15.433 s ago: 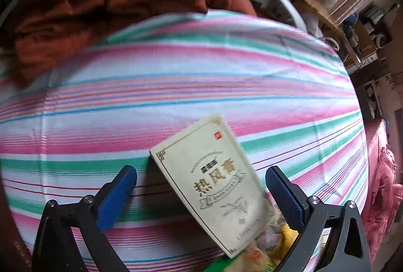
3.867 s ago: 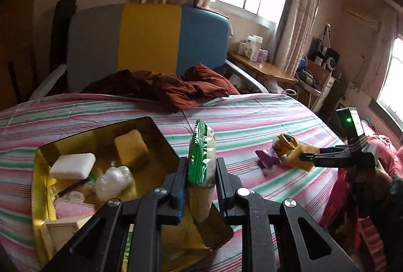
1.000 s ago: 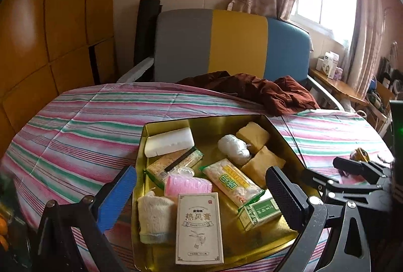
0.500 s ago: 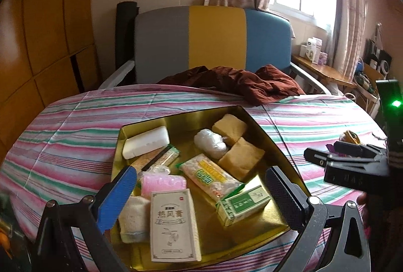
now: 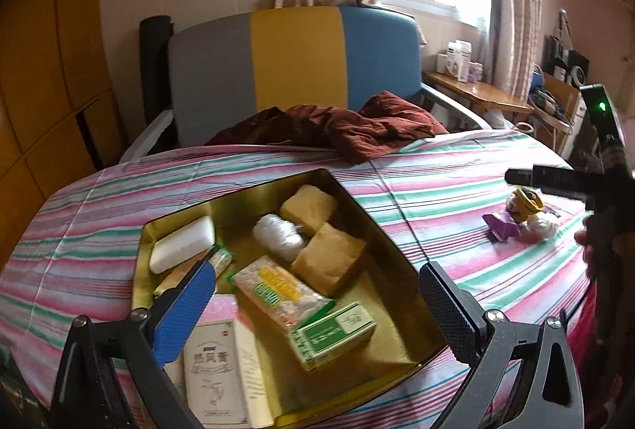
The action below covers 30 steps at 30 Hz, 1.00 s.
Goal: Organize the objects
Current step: 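Move both open tools from the gold tray toward the remaining items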
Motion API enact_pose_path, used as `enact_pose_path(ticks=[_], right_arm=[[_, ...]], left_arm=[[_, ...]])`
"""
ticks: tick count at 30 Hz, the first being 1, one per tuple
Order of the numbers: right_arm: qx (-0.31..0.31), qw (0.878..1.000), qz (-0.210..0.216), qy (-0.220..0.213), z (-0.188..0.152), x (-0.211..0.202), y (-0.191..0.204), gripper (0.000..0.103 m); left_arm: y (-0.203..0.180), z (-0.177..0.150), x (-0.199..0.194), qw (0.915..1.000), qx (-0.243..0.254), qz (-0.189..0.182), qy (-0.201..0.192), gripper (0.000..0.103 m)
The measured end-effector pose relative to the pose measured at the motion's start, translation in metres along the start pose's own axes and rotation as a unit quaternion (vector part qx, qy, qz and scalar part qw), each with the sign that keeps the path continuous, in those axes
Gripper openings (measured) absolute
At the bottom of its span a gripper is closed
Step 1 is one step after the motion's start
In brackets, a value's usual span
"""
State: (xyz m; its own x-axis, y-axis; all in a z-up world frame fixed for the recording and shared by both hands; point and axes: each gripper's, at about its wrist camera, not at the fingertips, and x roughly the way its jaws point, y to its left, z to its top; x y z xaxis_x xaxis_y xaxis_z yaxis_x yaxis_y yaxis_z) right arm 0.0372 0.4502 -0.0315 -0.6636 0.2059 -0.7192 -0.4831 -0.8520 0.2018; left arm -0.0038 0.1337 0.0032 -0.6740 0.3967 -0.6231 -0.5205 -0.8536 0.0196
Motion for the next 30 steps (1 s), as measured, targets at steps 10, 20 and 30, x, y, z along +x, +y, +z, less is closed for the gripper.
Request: enact_pose_path(ticks=[10,20,30], right_arm=[[0.196,0.98,0.027,-0.024,0.0,0.008,-0.106,0.086],[0.319,0.945,0.058,-0.029,-0.015,0.011,-0.151,0.086],[0.388,0.916,0.076,-0.075,-0.026,-0.001,-0.178,0.089]], left_arm=[[-0.043,0.018,0.018,0.998,0.034,-0.052,0.012,0.103],[-0.108,0.037,0.059,0.989,0.064,-0.122,0.053,0.102],[-0.181,0.045,0.122,0.9737,0.094,-0.179,0.105,0.101]])
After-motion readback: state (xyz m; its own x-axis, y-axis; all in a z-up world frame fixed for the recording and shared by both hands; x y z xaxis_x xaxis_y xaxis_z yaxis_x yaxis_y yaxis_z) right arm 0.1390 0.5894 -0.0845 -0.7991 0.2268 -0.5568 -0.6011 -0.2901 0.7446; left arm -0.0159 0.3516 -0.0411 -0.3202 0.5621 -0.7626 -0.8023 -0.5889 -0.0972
